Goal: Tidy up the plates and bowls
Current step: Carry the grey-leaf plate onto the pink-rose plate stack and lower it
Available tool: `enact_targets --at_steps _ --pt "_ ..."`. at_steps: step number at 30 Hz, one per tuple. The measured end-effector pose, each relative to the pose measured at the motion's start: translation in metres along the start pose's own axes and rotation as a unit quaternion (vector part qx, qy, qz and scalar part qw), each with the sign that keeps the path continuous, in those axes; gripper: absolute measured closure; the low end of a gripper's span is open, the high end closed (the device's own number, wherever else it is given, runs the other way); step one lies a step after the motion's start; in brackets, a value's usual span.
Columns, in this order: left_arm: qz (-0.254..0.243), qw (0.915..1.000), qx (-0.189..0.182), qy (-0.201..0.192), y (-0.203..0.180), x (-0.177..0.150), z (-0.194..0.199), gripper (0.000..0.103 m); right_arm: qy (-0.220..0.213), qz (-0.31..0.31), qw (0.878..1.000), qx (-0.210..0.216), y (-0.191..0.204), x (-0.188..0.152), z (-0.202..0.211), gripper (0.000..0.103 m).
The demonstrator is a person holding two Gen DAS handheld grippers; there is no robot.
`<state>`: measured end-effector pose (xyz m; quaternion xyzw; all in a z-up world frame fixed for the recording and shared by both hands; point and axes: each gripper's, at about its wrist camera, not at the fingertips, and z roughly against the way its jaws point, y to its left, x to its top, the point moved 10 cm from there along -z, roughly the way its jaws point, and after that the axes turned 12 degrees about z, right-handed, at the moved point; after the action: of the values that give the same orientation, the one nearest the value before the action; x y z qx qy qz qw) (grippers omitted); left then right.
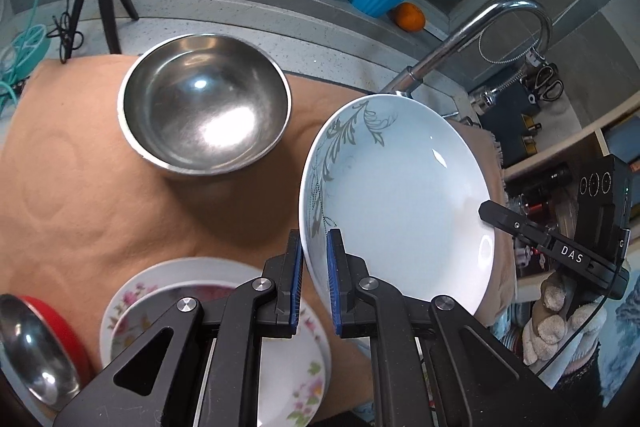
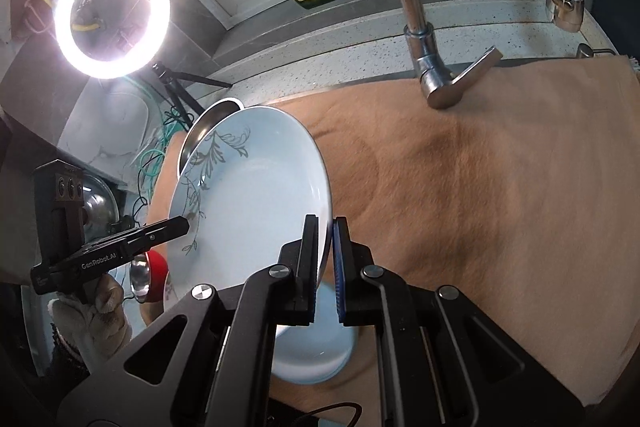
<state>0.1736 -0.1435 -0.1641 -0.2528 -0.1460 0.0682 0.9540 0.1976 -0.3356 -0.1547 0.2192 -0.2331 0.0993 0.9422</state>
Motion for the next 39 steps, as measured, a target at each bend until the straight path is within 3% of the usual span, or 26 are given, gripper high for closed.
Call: enact_targets --at_steps 9,20,39 --pt "0.009 0.9999 0.007 0.001 0.041 -0.025 0.033 0.093 -0.001 0.014 1.000 0.009 0.060 -0.032 0.003 0.096" --pt "0.030 0.9990 0.034 0.005 0.097 -0.054 0.050 0.093 0.025 0.022 0.999 0.024 0.108 -0.075 -0.028 0.096" --pt "0.050 0.9969 0.059 0.019 0.138 -0.077 0.043 0.093 0.074 0.056 0.996 0.006 0.130 -0.106 -0.068 0.096"
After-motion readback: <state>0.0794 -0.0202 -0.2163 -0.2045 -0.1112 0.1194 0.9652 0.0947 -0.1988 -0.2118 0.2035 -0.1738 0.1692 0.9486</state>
